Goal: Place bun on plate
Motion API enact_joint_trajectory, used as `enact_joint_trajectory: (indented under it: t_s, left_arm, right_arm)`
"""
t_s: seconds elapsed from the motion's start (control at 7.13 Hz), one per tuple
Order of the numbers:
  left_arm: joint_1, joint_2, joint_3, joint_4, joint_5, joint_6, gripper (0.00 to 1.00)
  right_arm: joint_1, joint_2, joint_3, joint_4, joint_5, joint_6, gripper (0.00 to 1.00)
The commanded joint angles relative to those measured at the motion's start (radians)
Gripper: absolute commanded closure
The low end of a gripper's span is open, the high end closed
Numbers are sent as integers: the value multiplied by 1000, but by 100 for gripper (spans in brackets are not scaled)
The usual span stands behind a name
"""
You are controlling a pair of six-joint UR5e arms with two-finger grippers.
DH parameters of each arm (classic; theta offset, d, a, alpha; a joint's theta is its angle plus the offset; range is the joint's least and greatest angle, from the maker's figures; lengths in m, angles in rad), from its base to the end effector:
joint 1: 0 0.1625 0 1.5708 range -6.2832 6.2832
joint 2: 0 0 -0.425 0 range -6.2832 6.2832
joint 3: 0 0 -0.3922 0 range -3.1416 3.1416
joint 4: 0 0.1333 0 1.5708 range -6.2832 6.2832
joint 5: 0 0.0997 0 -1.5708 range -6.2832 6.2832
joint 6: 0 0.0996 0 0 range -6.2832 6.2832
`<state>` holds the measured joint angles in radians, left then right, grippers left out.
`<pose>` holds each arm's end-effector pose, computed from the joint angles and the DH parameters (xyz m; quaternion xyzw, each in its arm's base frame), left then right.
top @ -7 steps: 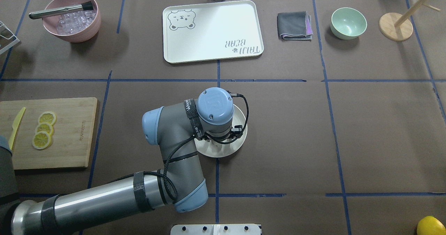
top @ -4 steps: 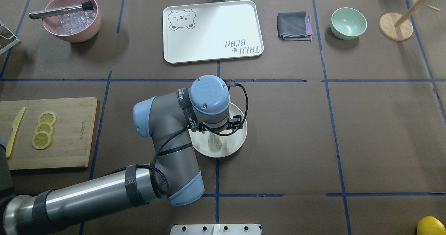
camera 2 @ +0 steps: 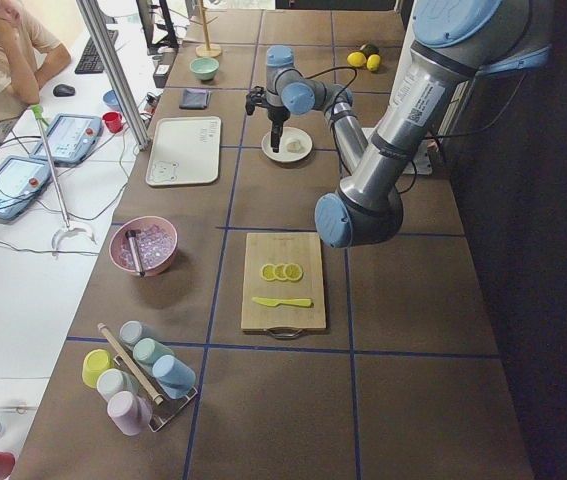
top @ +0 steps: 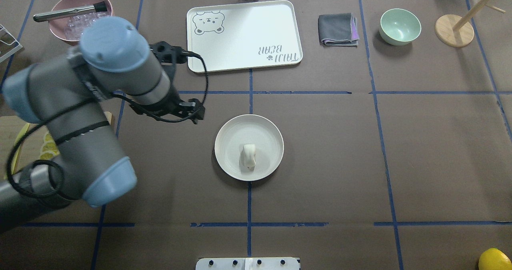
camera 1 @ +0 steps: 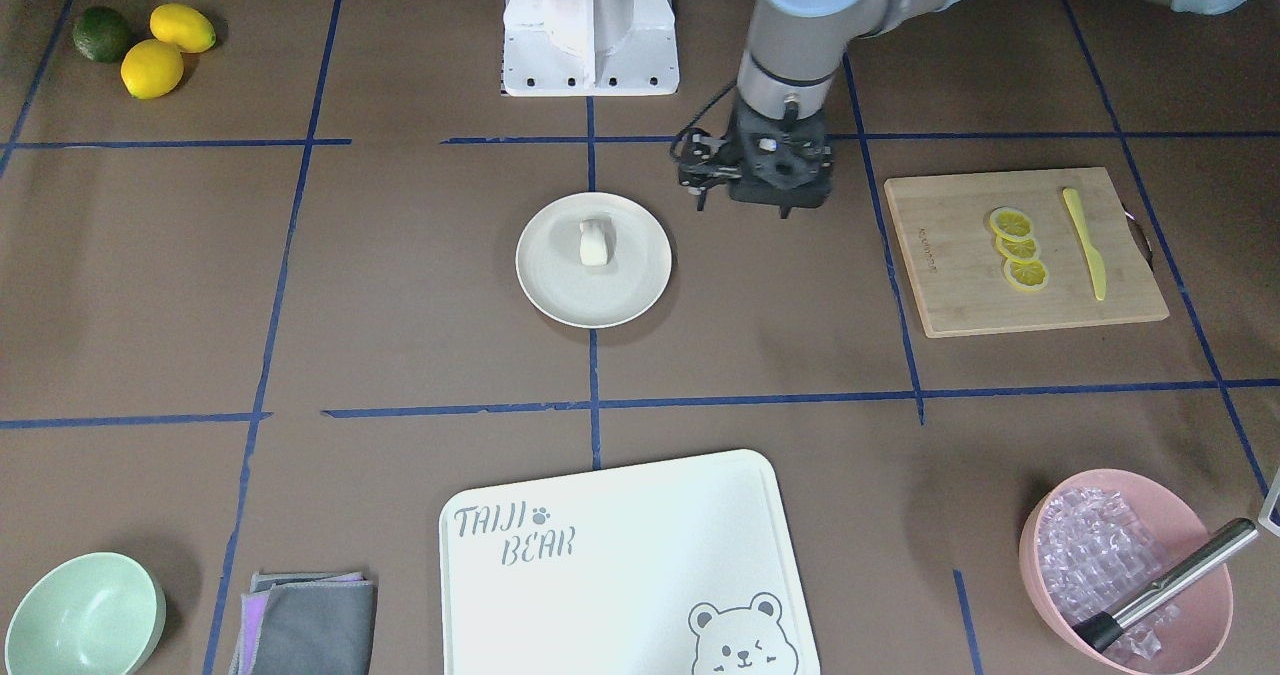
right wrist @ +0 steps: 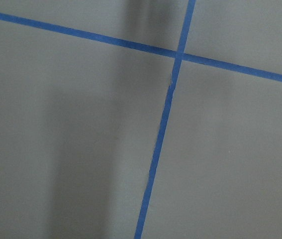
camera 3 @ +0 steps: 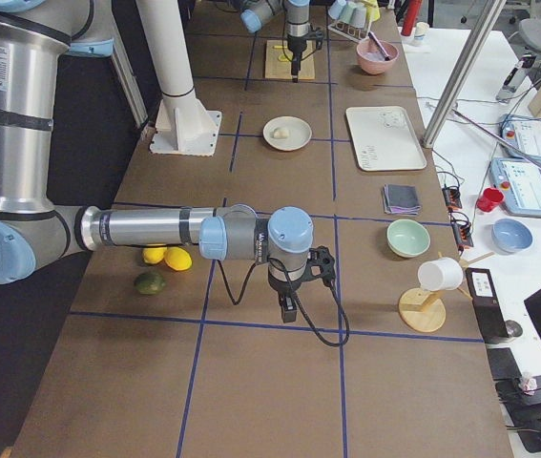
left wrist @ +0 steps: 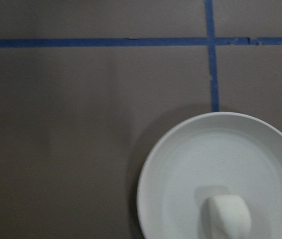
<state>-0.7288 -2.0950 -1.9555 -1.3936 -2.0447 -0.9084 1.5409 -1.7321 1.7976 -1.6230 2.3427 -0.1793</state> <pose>0.3795 -0.4566 0.2204 0.0546 0.4074 0.0538 0.9100 0.0511 -0.4255 0.6264 0.0342 -0.3749 -0.0992 0.9211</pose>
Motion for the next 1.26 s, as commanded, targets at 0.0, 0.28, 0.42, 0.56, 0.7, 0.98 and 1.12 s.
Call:
enact_joint_trajectory:
  t_s: [0.0,0.28,0.42,0.56,0.7,0.98,1.12]
  left_arm:
    - [-272,241,-49,1,-179,391,1]
    - [-532,445,-13,-1,-259,761,1]
    - [-632,499,38,-5,-279,895,1]
    - [-735,544,115,-12,-316,1036,0]
    - [-800,571,168,-15,-356,1071,0]
    - [-830,631,173,-16,-344,1066,0]
    - [-834,670,199,-18,-347,1063,0]
  right_arm:
    - [-1,-1,-1,0,1,0,1]
    - [-1,-1,-1,0,1,1,1]
    - [1,-1,-1,0,0,0,1]
    - [1,-1,-1,0,0,0,1]
    - [1,-1,-1,0,0,1,1]
    - [1,-1,3,0,1,1,1]
    - [1,-1,5,0,0,1,1]
